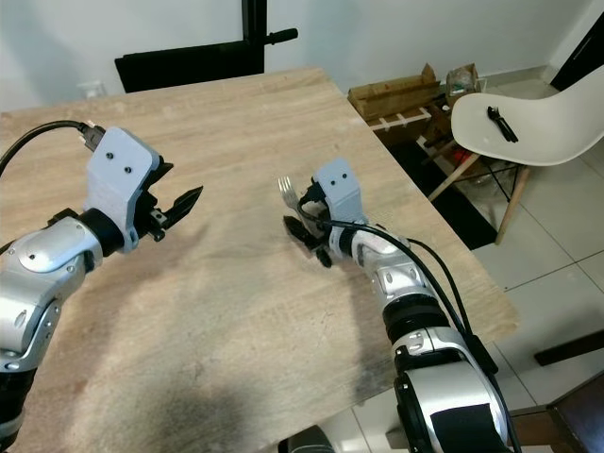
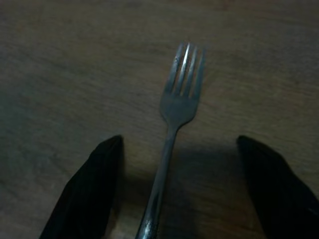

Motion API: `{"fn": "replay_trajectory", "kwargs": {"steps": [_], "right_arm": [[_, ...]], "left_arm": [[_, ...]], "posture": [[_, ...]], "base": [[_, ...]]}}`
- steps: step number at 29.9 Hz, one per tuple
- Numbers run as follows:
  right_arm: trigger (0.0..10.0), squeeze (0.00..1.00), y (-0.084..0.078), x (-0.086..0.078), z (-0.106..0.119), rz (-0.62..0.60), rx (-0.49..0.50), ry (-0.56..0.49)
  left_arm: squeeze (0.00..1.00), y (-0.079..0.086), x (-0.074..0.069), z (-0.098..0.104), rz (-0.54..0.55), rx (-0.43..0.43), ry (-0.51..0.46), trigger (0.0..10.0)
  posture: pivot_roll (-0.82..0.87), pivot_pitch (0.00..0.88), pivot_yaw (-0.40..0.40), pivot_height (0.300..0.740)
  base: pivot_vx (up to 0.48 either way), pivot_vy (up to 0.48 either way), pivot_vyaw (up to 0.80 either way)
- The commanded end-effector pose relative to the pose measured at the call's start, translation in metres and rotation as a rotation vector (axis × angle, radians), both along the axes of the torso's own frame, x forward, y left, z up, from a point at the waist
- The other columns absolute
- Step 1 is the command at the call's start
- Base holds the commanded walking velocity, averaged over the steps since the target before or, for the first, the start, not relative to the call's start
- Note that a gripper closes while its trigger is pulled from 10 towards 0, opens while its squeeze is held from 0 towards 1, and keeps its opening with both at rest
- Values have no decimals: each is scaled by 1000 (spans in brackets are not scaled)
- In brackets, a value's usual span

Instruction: Setting the table

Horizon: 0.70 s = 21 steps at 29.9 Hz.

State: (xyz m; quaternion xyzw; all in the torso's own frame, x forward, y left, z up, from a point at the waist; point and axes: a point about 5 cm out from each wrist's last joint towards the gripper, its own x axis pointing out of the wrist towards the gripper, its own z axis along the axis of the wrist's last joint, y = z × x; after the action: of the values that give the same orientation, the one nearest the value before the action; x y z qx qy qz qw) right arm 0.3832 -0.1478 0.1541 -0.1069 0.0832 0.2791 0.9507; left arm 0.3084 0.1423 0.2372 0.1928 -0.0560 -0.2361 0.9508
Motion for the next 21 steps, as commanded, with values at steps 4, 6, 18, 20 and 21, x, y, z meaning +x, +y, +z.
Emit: {"fn": "replay_trajectory", "kwargs": {"steps": [4, 6, 18, 20, 21], "right_arm": [[10000, 0, -2, -5, -21, -7, -13, 88], [9216, 0, -1, -6, -24, 6, -11, 107], [0, 0, 12, -12, -29, 105, 112, 166], [0, 0, 12, -12, -28, 103, 115, 161], [0, 0, 12, -12, -27, 104, 118, 160]], "left_arm": [[0, 2, 0, -4, 9, 4, 19, 10000], [0, 2, 0, -4, 8, 4, 18, 10000], [0, 1, 1, -3, 9, 7, 12, 10000], [0, 1, 1, -3, 9, 7, 13, 10000], [0, 1, 1, -3, 9, 7, 13, 10000]], "posture": [[-65, 106, 31, 740], [-64, 102, 32, 740], [-63, 95, 34, 740], [-63, 95, 34, 740], [-63, 95, 34, 740]], "base": [[0, 0, 0], [0, 0, 0], [0, 0, 0], [0, 0, 0], [0, 0, 0]]}}
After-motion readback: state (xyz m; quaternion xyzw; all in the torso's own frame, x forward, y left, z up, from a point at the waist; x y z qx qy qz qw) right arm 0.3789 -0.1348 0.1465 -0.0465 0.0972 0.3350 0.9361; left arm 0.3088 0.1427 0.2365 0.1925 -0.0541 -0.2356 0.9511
